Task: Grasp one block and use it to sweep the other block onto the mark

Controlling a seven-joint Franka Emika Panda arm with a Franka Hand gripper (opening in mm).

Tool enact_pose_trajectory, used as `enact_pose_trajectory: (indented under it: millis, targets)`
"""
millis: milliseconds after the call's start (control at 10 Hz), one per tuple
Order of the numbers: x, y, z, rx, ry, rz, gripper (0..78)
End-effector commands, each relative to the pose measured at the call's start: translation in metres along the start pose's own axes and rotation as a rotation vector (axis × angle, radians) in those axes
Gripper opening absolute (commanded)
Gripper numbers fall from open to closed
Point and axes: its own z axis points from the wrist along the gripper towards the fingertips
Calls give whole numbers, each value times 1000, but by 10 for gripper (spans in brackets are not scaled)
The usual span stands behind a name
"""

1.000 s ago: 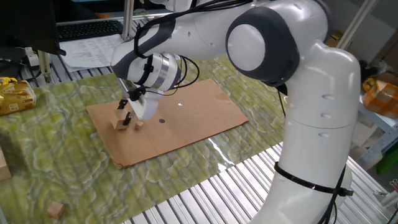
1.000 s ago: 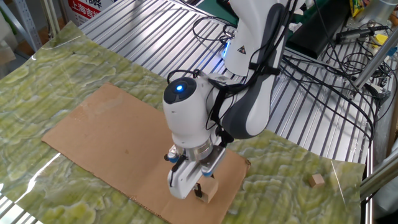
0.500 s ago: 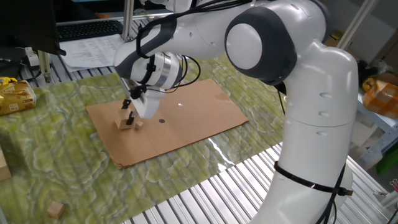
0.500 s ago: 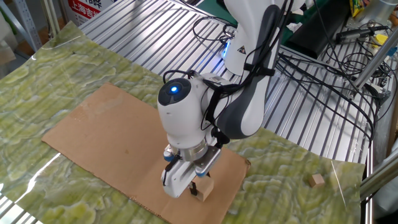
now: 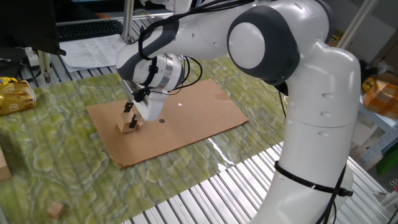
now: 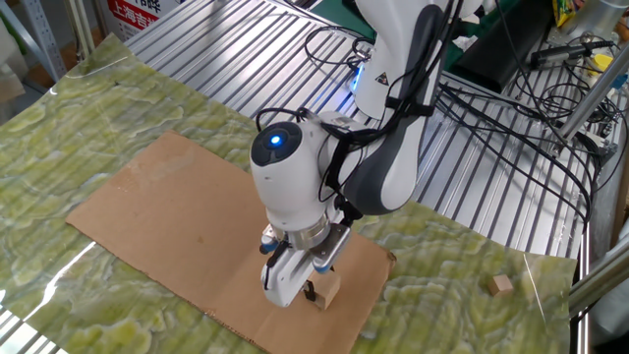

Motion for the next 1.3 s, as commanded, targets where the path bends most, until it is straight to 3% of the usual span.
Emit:
enact_pose_trajectory:
  millis: [100,1000,1100,1300]
  targets:
    - [-17,7,-8,2,0,-31,11]
    - [-44,14,-32,39,-44,-85,11]
    - [-44,14,-32,39,-44,-85,11]
    - [-25,8,-16,28,-51,-86,11]
